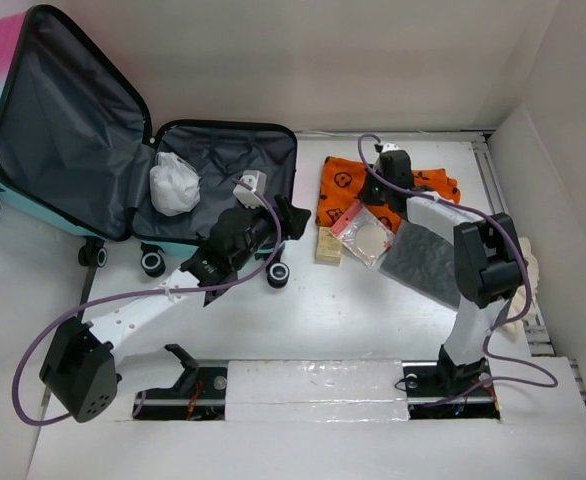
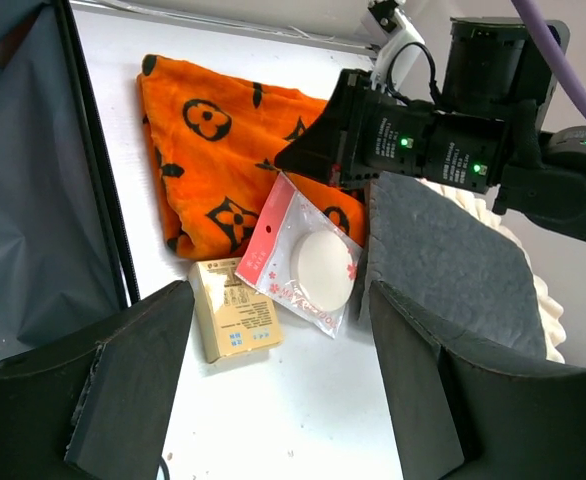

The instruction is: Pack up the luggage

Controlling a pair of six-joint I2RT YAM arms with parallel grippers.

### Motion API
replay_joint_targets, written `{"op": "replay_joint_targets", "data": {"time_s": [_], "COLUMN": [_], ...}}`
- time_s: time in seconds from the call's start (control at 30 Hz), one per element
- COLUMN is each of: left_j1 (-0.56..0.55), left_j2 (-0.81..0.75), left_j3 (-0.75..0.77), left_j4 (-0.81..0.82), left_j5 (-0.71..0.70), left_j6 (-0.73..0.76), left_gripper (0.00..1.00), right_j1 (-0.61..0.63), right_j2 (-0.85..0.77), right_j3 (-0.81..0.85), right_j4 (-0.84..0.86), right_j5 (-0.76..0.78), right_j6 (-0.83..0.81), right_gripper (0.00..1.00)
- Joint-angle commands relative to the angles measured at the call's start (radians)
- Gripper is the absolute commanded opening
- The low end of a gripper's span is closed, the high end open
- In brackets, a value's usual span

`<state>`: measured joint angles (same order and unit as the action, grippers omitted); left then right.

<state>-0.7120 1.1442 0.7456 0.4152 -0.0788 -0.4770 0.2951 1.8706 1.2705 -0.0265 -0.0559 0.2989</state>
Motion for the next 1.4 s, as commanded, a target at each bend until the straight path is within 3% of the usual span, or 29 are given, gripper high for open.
{"op": "replay_joint_targets", "data": {"time_s": [0.0, 0.13, 0.23, 0.27, 0.5, 0.8, 1.07, 1.37], "left_j1": [-0.001, -0.001, -0.001, -0.001, -0.001, -0.001, -0.001, -0.001], "left_j2": [-0.037, -0.037, -0.037, -0.037, -0.037, -0.037, -0.069, -0.130], "left_j3": [-0.014, -0.014, -0.014, -0.014, -0.014, -0.014, -0.043, -0.054], "left_j4": [0.036, 0.036, 0.036, 0.036, 0.036, 0.027, 0.045, 0.025], "left_j5": [0.014, 0.014, 0.014, 0.014, 0.024, 0.024, 0.043, 0.002], "left_j6": [0.000, 0.000, 0.000, 0.000, 0.000, 0.000, -0.011, -0.002], "left_gripper": [0.66, 0.65, 0.65, 0.65, 0.65, 0.68, 0.69, 0.69], "right_j1": [-0.008, -0.008, -0.008, -0.008, 0.122, 0.366, 0.400, 0.441], "right_j2": [-0.062, -0.126, -0.174, -0.215, -0.363, -0.338, -0.188, -0.048], "right_j3": [-0.020, -0.040, -0.100, -0.118, -0.295, -0.399, -0.263, -0.195], "right_j4": [0.051, 0.051, 0.051, 0.051, 0.063, 0.072, 0.036, 0.016], "right_j5": [-0.021, -0.021, -0.030, -0.030, 0.016, 0.168, 0.327, 0.438], "right_j6": [0.005, 0.014, 0.014, 0.023, 0.060, 0.187, 0.253, 0.324], "right_gripper": [0.00, 0.01, 0.29, 0.43, 0.77, 0.91, 0.96, 0.93]}}
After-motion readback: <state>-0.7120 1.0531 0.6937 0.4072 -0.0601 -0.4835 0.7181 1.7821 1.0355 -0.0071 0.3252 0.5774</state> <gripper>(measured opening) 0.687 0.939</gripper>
